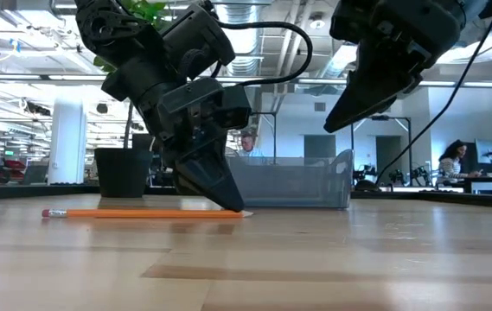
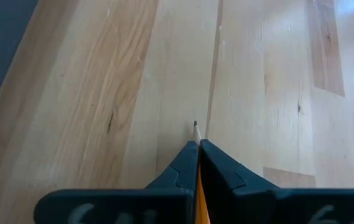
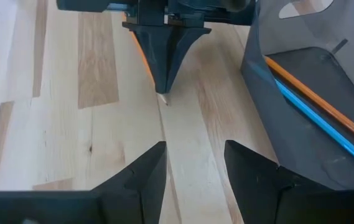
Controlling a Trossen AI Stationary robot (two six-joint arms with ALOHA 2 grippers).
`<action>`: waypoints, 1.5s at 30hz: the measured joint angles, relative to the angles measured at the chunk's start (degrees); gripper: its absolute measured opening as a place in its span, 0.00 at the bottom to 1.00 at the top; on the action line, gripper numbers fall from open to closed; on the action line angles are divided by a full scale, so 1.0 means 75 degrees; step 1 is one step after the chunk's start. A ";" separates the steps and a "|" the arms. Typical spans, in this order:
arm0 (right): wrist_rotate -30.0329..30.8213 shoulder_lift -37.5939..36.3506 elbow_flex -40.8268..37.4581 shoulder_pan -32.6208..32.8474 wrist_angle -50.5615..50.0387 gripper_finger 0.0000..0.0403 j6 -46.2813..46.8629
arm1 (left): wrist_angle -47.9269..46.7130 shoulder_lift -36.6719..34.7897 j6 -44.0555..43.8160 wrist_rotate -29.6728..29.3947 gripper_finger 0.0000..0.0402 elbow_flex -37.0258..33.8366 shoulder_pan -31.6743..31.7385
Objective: Sort pens & pencils
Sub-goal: Put the orange pencil into the black bin
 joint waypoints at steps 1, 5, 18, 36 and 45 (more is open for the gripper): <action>0.0000 0.0000 0.0000 -0.0011 -0.0001 0.46 0.0000 | 0.0003 0.0000 -0.0004 0.0026 0.00 0.0000 0.0001; 0.0003 0.0000 0.0000 -0.0015 0.0000 0.46 -0.0002 | 0.0068 -0.0004 0.0003 0.0257 0.00 0.0000 0.0000; 0.0009 0.0000 0.0000 -0.0013 -0.0150 0.46 0.0000 | 0.0082 -0.0097 0.0080 0.0070 0.14 -0.0010 -0.0003; 0.0058 0.0000 0.0000 -0.0393 0.0235 0.46 -0.0183 | -0.4547 -0.2244 -0.0379 -0.1174 0.34 0.0003 -0.1017; -0.1037 0.1152 0.0197 -0.0613 0.1819 0.46 -0.0881 | -0.5746 -0.2259 -0.0087 -0.1372 0.34 0.0003 -0.1455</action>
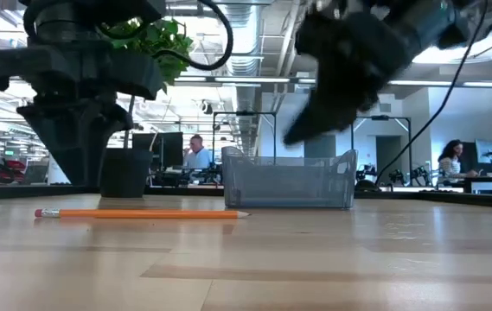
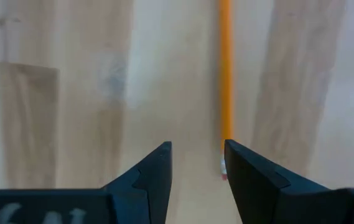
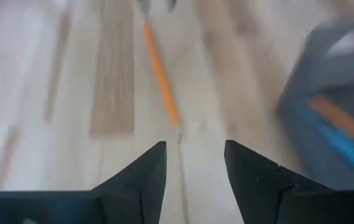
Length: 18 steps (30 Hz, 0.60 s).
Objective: Sort pens & pencils
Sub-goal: Put the orange pencil into the black bin
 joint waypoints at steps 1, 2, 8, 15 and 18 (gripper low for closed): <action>-0.0094 0.0224 0.0067 0.0016 -0.0114 0.46 -0.0031 | -0.0071 0.0000 -0.0013 -0.0096 0.34 0.0000 -0.0001; -0.0186 0.0505 0.0212 0.0040 -0.0168 0.46 -0.0041 | -0.0099 0.0000 -0.0030 -0.0179 0.34 0.0000 0.0001; -0.1206 0.1748 0.1029 -0.0012 -0.0108 0.46 -0.0041 | -0.0263 -0.0003 0.0016 -0.0397 0.34 -0.0092 0.0012; -0.2062 0.2473 0.1694 -0.0125 -0.0085 0.46 -0.0071 | -0.0288 0.0001 -0.0332 -0.0480 0.34 -0.0542 0.0084; -0.2134 0.2589 0.1860 -0.0199 -0.0120 0.46 -0.0094 | -0.0019 0.0028 -0.0353 -0.0424 0.34 -0.0775 0.0085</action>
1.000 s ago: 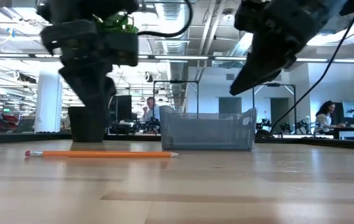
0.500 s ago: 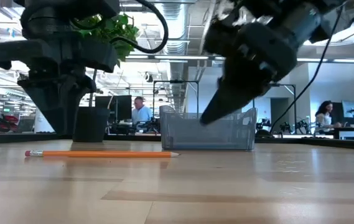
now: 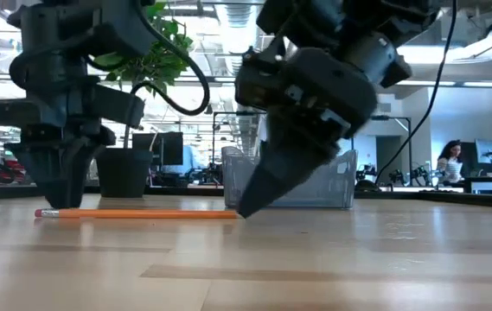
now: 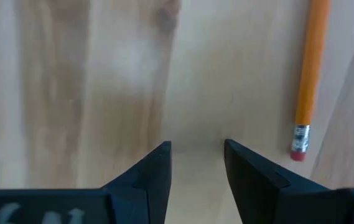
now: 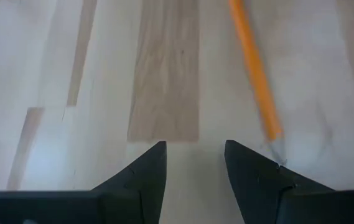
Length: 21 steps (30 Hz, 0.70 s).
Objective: Sort pens & pencils
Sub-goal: Put the orange pencil into the black bin
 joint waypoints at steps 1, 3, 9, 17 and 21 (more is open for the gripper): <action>0.0002 0.0000 0.0019 -0.0017 0.0016 0.46 0.0000 | 0.0116 0.0010 -0.0014 0.0089 0.34 -0.0055 0.0000; 0.0009 0.0000 0.0026 -0.0075 0.0030 0.46 0.0000 | 0.0348 0.0046 -0.0018 0.0241 0.34 -0.0120 0.0007; 0.0038 0.0000 0.0021 -0.0224 -0.0045 0.46 0.0055 | 0.0492 0.0059 -0.0152 0.0298 0.34 -0.0173 0.0006; 0.0218 0.0000 0.0018 -0.0305 -0.0233 0.46 0.0048 | 0.0698 0.0077 -0.0713 0.0405 0.34 -0.0158 -0.0067; 0.0289 0.0000 0.0018 -0.0305 -0.0276 0.46 -0.0007 | 0.1283 0.0090 -0.0903 0.0650 0.34 -0.0149 -0.0167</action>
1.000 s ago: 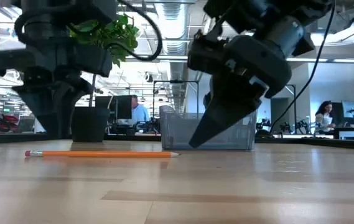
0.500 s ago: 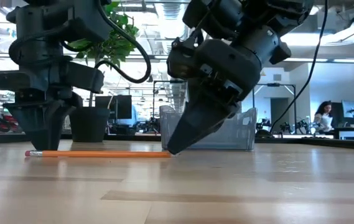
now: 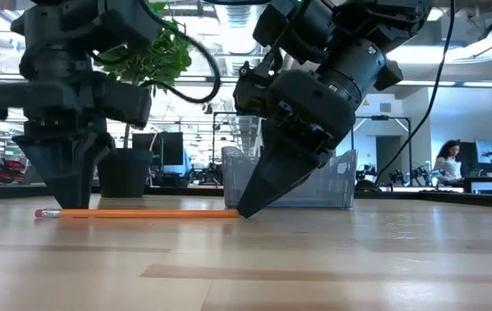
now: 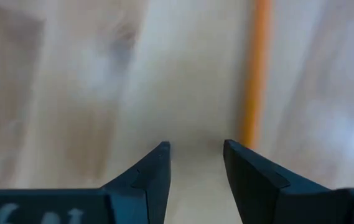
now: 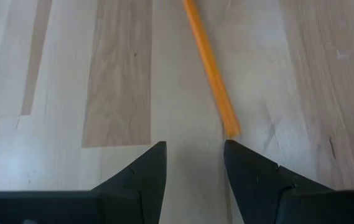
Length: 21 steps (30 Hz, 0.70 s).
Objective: Sort pens & pencils
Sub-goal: Put the orange pencil into the black bin
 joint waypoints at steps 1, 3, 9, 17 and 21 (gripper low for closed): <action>-0.0001 0.0000 0.0000 0.0000 -0.0001 0.46 -0.0004 | 0.0182 0.0005 -0.0013 0.0126 0.34 0.0000 -0.0026; 0.0000 0.0000 0.0000 0.0000 -0.0009 0.46 -0.0115 | 0.0698 0.0028 -0.0066 0.0550 0.34 0.0000 -0.0094; 0.0000 0.0000 0.0000 0.0000 -0.0021 0.46 -0.0201 | 0.2374 0.0033 -0.0249 0.1260 0.34 0.0009 -0.0354; 0.0000 -0.0015 0.0000 0.0031 -0.0104 0.46 -0.0212 | 0.2375 0.0019 -0.0676 0.1150 0.34 0.0015 -0.0435; 0.0063 -0.0015 0.0000 0.0061 -0.0120 0.46 -0.0222 | 0.1478 0.0019 -0.0741 0.0606 0.34 0.0015 -0.0433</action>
